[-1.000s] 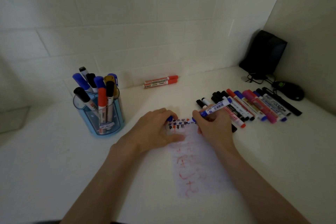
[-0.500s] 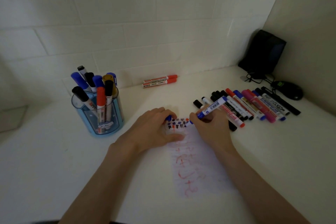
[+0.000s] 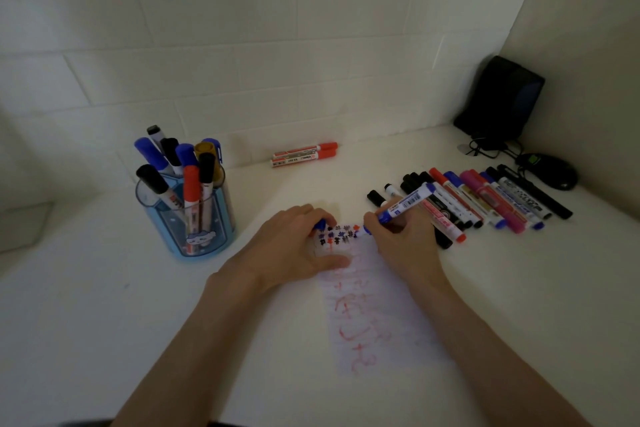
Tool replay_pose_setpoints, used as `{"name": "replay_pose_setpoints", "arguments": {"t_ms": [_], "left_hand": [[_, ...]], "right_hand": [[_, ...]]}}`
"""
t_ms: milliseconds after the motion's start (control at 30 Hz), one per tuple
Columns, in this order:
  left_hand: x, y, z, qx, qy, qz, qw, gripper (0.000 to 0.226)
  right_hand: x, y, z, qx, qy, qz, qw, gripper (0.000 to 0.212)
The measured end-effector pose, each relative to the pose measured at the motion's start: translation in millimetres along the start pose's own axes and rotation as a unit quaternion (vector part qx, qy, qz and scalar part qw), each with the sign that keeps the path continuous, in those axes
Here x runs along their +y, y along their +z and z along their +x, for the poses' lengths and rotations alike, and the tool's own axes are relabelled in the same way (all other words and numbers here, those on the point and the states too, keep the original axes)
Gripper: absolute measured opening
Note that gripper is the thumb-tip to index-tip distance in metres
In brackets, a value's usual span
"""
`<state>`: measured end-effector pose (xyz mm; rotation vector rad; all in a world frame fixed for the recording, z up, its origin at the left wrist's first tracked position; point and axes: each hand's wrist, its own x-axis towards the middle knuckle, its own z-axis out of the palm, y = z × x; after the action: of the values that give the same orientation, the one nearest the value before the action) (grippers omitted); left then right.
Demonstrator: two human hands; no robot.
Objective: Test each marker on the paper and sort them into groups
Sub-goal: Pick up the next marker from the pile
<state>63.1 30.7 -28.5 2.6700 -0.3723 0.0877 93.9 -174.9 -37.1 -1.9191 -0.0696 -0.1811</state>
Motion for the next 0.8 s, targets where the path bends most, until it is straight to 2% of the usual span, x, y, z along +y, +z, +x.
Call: {"name": "replay_pose_setpoints", "arguments": {"t_ms": [133,200,267,367,500,600,800], "left_hand": [[2,-2,-4,0.014,0.002,-0.003,1.000,0.071],[3,-3,-5,0.042,0.013,-0.063,0.997,0.054],[3,-4,-5,0.061,0.003,-0.131,0.990,0.041],[5,-5,-2,0.080,-0.025,-0.170,0.982,0.024],[5,-6,-1,0.106,-0.023,-0.226,0.968,0.016],[8,-6,-1,0.106,-0.003,-0.251,0.962,0.016],[11,-9,0,0.113,0.013,-0.242,0.964,0.012]], "right_hand": [[-1,0,1,0.000,0.028,0.031,0.999,0.024],[-3,-3,3,0.010,0.057,0.087,0.995,0.015],[-7,-7,3,0.008,0.067,0.151,0.986,0.022],[-14,-11,2,-0.015,0.033,0.210,0.977,0.010],[-19,-11,0,-0.034,-0.004,0.204,0.978,0.017],[-21,-9,-3,-0.055,-0.012,0.209,0.976,0.012],[-22,-10,-6,-0.102,-0.021,0.203,0.974,0.016]]}}
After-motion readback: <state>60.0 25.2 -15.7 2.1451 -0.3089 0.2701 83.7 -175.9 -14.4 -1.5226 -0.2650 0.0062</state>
